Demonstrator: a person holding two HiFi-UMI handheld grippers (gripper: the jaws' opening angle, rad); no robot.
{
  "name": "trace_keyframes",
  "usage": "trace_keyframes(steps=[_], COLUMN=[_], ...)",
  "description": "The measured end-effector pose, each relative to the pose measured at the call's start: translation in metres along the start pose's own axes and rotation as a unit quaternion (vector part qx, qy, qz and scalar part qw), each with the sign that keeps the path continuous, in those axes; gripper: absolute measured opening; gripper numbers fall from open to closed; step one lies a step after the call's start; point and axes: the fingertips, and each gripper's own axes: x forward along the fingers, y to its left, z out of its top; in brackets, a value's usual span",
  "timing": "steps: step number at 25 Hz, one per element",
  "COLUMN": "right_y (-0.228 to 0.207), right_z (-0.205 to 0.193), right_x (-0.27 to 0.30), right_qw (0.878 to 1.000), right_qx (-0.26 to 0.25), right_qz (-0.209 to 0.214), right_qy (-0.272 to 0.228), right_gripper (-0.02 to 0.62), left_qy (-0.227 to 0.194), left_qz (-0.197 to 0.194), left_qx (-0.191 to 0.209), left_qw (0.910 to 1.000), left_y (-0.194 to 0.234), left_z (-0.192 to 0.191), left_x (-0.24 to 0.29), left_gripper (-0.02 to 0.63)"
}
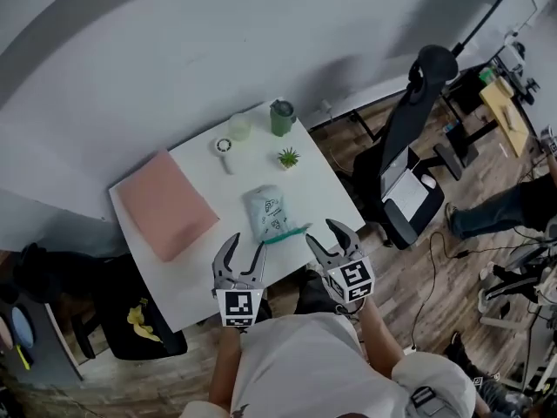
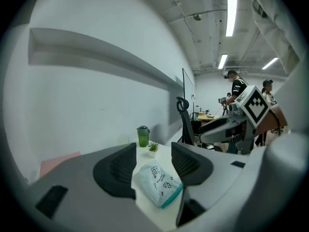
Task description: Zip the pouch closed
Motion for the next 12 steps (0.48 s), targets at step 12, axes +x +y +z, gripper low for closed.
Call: trace_keyframes(steps=[12], right_y=[-0.033], right_z=[-0.053], right_x=[0.039], right_qw=[0.985], right_qx=[-0.042], right_qz=[0.155], right_qy=[0.064], right_gripper=[0.199], left_qy=[0.072], left_qz=[0.074], left_qx=[-0.05], left_qw=[0.9934], left_y=[-0.046], left_z=[-0.049], left_x=[0.045], left_gripper=[0.202])
